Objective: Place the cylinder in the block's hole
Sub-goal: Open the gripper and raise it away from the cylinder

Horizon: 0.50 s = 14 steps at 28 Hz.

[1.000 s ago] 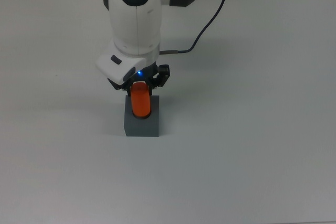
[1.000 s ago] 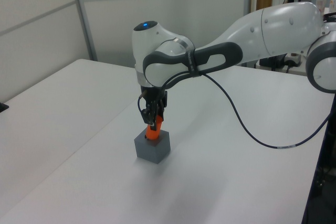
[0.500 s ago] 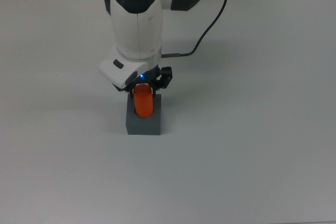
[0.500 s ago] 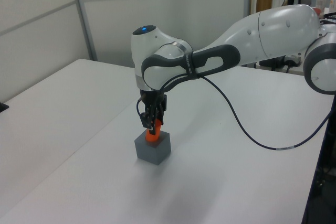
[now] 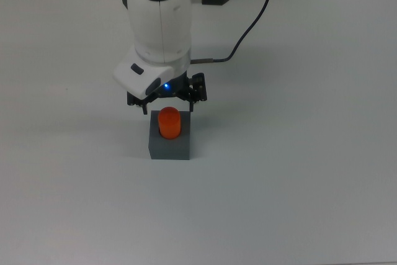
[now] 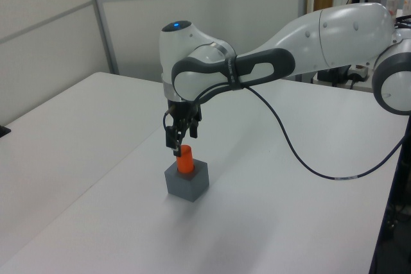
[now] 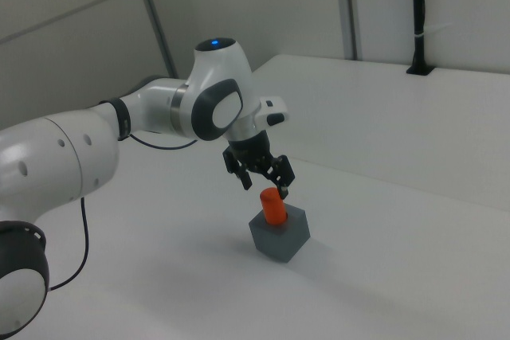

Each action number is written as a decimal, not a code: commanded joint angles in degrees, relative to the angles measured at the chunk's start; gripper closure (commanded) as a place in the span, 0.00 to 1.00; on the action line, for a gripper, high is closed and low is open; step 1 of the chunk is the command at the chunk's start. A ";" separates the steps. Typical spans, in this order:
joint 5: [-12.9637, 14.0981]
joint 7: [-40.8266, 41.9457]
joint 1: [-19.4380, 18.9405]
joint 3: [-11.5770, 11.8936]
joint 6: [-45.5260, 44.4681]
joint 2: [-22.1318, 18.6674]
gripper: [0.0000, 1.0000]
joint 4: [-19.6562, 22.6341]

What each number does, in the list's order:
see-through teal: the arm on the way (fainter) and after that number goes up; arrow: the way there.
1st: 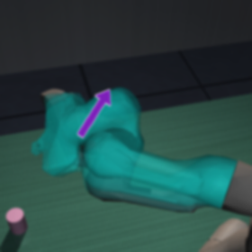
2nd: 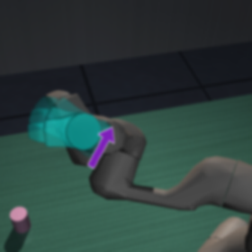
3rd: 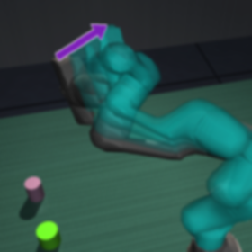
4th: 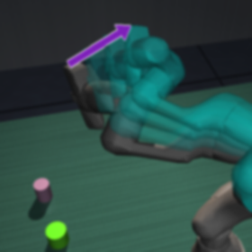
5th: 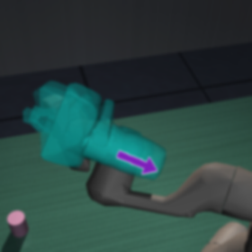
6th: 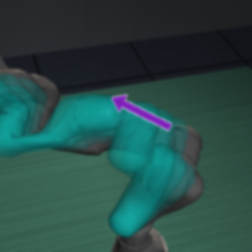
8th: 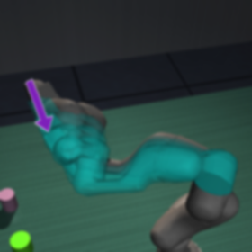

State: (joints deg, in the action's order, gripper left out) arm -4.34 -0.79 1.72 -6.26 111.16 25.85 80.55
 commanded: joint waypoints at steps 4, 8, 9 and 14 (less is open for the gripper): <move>1.36 -1.58 -0.14 0.11 -2.88 -5.45 0.00 -0.04; 1.44 -1.76 -0.14 0.11 -6.22 -8.00 0.00 -0.04; 1.44 -1.84 -0.14 0.11 -7.79 -8.97 0.00 -0.04; 2.32 -2.20 -0.14 0.19 -12.81 -11.78 0.00 0.48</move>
State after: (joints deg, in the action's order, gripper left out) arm -3.88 -1.66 1.72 -6.26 102.63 17.35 79.68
